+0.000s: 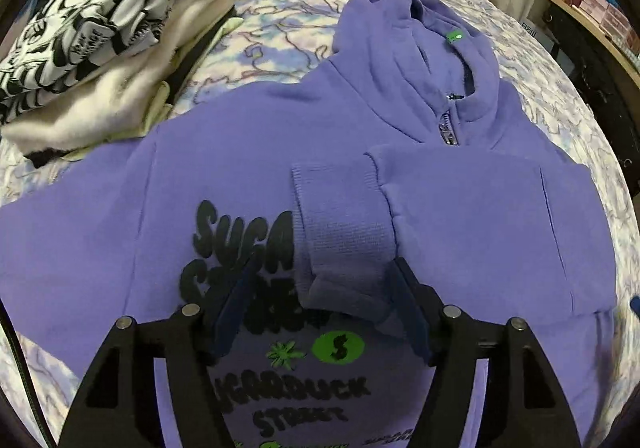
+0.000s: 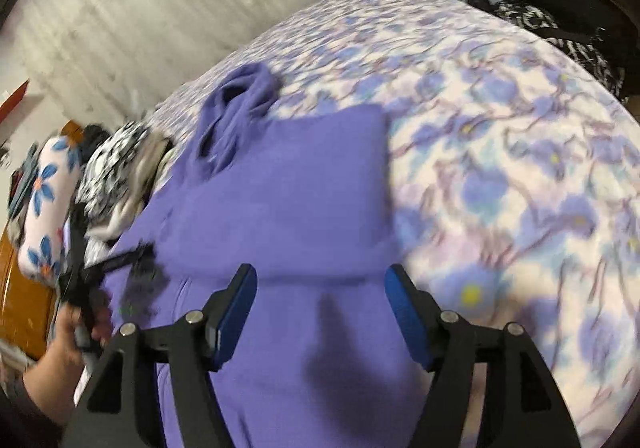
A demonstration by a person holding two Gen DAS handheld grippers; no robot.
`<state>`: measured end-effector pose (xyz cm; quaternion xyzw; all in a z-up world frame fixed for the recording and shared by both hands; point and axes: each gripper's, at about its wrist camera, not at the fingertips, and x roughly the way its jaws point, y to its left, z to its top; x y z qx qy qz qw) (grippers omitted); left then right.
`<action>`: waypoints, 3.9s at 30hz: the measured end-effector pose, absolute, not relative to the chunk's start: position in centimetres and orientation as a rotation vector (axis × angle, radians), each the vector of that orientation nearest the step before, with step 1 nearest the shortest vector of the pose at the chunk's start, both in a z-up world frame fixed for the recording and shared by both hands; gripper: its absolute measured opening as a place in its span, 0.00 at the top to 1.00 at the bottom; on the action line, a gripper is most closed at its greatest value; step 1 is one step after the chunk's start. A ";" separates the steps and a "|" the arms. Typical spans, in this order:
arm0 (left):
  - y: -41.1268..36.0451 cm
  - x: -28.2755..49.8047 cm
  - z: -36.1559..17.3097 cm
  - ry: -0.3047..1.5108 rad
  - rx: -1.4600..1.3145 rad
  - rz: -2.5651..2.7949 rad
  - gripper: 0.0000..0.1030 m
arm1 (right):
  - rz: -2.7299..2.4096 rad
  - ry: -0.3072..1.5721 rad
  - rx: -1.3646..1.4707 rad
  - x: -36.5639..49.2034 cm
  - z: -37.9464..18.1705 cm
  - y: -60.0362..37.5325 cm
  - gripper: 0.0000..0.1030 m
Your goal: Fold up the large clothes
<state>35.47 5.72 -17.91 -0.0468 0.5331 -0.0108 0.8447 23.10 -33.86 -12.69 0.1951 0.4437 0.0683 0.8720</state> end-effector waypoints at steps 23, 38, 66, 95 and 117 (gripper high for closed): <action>6.8 36.8 -19.5 1.133 -0.261 -0.043 0.44 | 0.086 1.031 0.451 33.6 -17.5 -33.5 0.50; 4.2 38.2 -19.4 1.067 -0.071 -0.022 0.87 | 0.028 0.986 0.438 32.8 -18.2 -33.9 0.80; -2.5 32.5 -18.0 1.071 -0.148 -0.145 0.76 | 0.244 1.018 0.241 26.8 -17.8 -21.0 0.74; -2.3 30.7 -15.4 1.048 -0.148 -0.157 0.29 | 0.032 1.002 0.275 22.8 -15.5 -29.7 0.89; -3.3 18.0 -7.7 0.920 -0.091 -0.244 0.01 | 0.121 0.923 0.282 12.6 -9.4 -25.6 0.88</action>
